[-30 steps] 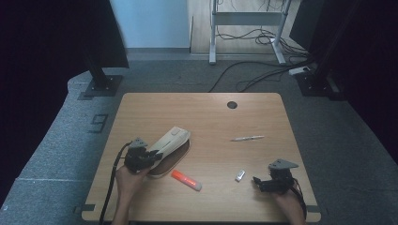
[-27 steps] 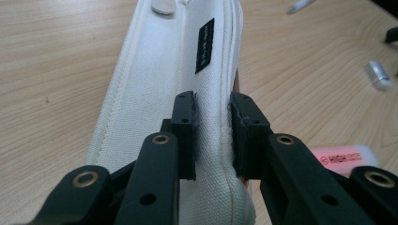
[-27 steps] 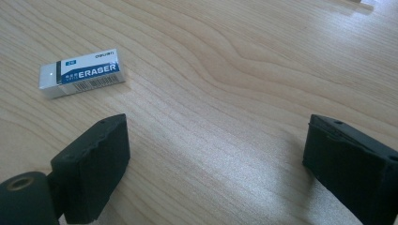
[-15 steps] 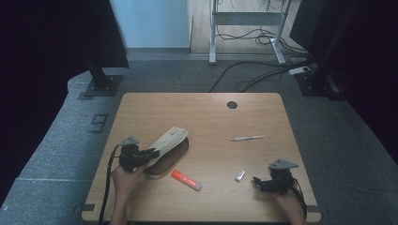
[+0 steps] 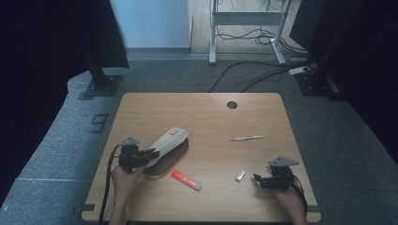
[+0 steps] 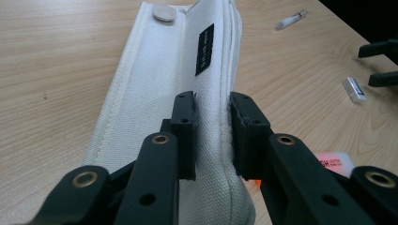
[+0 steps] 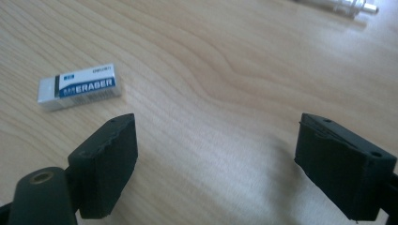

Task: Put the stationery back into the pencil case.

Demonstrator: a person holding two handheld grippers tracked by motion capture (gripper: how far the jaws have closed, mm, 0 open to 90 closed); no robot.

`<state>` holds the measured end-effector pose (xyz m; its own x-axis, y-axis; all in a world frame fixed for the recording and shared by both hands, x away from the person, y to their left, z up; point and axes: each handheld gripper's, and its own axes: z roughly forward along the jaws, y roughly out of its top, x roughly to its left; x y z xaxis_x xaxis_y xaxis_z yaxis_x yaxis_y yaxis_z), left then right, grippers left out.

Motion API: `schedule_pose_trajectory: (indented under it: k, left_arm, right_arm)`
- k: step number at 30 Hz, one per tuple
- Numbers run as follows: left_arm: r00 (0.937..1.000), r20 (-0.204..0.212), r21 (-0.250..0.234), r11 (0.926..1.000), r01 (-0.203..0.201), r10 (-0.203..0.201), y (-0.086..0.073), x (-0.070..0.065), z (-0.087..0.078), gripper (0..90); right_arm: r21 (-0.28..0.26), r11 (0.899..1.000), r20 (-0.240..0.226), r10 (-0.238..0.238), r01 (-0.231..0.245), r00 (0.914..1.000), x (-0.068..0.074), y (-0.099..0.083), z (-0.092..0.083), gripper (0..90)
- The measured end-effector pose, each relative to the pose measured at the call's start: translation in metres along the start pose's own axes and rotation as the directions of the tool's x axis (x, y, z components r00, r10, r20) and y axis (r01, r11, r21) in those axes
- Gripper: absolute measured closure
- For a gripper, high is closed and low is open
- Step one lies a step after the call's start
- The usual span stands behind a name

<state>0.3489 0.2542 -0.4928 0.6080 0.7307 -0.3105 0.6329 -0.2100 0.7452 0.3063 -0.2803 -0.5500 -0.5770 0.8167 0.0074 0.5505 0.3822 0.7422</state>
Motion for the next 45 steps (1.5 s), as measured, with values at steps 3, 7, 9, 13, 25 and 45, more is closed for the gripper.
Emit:
schedule_pose_trajectory:
  k: [3,7,9,13,25,45]
  left_arm:
    - [1.0000,-0.003,0.004,1.0000,-0.004,0.004,0.000,-0.001,0.000,72.7]
    - [1.0000,-0.003,0.005,1.0000,-0.004,0.004,0.000,-0.001,0.000,72.7]
    - [1.0000,-0.002,0.006,1.0000,-0.006,0.006,0.000,-0.001,0.001,72.6]
    - [1.0000,-0.002,0.009,0.9999,-0.008,0.008,0.000,-0.001,0.001,72.3]
    - [0.9998,-0.006,0.010,0.9998,-0.019,0.019,0.000,-0.002,0.001,72.4]
    - [0.9995,-0.013,0.017,0.9994,-0.030,0.030,0.001,-0.004,0.002,72.4]
  right_arm:
    - [0.003,1.000,-0.001,-0.010,0.010,1.0000,-0.005,0.005,0.002,12.8]
    - [0.008,1.000,-0.004,-0.004,0.004,1.0000,-0.013,0.011,0.007,12.8]
    - [0.012,1.000,-0.013,-0.001,0.001,0.9999,-0.016,0.014,0.010,12.7]
    - [0.003,1.000,-0.021,-0.001,0.001,0.9998,-0.020,0.021,0.015,12.7]
    - [0.002,1.000,-0.034,-0.027,0.027,0.9991,-0.018,0.036,0.028,12.9]
    - [-0.025,0.996,-0.088,-0.086,0.084,0.9924,0.004,0.065,0.045,13.1]
